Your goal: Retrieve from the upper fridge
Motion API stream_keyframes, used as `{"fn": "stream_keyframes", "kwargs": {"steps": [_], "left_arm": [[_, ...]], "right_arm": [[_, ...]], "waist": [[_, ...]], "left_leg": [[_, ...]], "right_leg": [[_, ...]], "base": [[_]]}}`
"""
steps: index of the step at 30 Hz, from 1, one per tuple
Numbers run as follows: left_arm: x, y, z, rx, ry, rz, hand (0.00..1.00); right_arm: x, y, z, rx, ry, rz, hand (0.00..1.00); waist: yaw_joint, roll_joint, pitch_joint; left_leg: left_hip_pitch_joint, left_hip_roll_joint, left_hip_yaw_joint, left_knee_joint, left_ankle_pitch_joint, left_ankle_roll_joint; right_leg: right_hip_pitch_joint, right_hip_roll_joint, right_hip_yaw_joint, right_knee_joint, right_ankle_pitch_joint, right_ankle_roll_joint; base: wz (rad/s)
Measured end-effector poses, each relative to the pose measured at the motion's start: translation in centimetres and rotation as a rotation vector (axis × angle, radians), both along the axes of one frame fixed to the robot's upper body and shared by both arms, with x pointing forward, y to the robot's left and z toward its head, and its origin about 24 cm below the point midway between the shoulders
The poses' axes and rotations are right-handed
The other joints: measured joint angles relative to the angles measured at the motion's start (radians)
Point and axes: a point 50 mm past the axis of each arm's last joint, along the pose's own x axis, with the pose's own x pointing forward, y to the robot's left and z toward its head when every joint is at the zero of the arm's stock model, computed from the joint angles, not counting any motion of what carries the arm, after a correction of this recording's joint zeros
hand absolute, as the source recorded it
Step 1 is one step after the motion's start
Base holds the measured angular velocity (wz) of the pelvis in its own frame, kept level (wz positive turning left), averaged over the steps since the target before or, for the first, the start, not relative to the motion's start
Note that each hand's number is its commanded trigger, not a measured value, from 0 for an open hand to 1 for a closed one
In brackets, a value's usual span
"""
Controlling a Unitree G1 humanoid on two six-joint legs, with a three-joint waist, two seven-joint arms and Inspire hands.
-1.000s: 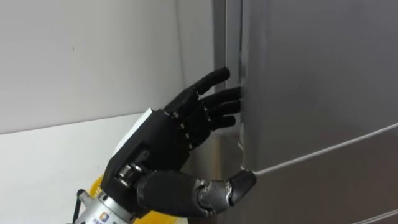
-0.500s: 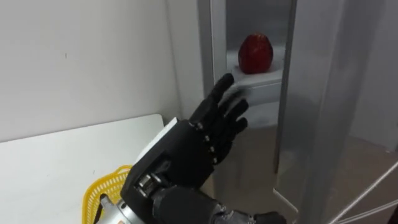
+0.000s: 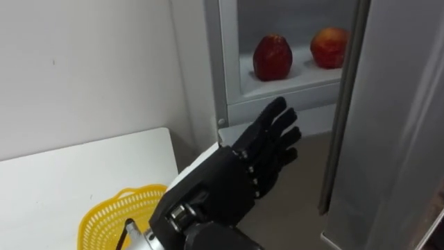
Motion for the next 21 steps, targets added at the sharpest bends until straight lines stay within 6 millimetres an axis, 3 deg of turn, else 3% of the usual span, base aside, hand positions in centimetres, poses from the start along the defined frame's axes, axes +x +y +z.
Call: {"fn": "stream_keyframes", "kwargs": {"steps": [11, 21], "left_arm": [[-0.2, -0.8, 0.0, 0.031, -0.014, -0.058, 0.00], [-0.1, -1.8, 0.4, 0.036, -0.034, -0.123, 0.00]], "right_arm": [[0.1, -1.0, 0.3, -0.035, -0.010, 0.003, 0.00], [0.2, -1.1, 0.4, -0.033, -0.023, 0.005, 0.00]], "waist": [[-0.006, 0.003, -0.0018], [-0.038, 0.004, 0.0000]], "left_leg": [[0.008, 0.000, 0.008, 0.000, 0.000, 0.000], [0.011, 0.002, 0.048, 0.000, 0.000, 0.000]], "right_leg": [[0.001, 0.002, 0.019, -0.001, 0.000, 0.000], [0.001, 0.003, 0.024, 0.001, 0.000, -0.001]], "base": [[-0.06], [-0.01]]}}
